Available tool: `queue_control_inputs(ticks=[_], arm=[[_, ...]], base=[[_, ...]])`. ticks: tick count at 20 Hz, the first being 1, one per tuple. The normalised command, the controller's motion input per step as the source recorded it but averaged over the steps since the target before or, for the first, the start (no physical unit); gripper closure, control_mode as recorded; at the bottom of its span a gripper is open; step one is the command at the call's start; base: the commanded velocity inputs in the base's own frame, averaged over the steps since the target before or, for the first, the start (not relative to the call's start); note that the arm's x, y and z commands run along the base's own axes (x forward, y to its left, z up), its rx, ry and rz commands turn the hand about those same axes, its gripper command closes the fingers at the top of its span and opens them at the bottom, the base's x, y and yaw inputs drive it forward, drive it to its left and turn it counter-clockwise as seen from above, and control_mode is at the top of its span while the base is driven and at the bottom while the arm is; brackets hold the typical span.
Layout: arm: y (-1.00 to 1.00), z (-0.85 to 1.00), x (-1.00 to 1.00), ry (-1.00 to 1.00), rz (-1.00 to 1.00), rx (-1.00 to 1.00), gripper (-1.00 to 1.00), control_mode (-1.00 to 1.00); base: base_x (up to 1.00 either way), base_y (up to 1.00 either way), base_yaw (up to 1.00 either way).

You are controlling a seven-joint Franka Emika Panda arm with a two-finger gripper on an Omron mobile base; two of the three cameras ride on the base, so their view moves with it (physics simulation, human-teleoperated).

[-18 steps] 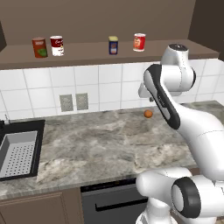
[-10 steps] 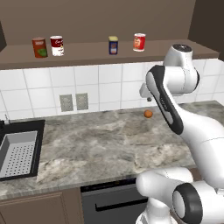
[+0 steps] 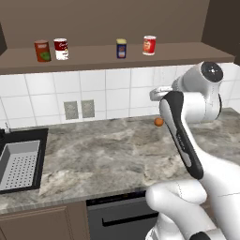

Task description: Stack two cans on top of the other two cans in the cabinet.

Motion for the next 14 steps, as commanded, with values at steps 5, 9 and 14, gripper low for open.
queue_control_inputs(ticks=[5,9,14], arm=[[0.42,0.48,0.00,-0.26,0.00,0.00,-1.00,-1.00],[0.43,0.38,0.04,-0.21,0.00,0.00,-1.00,-1.00],[0.35,0.46,0.04,-0.12,0.00,0.00,-1.00,-1.00]], base=[[0.00,0.00,0.00],[0.00,0.00,0.00],[0.00,0.00,0.00]])
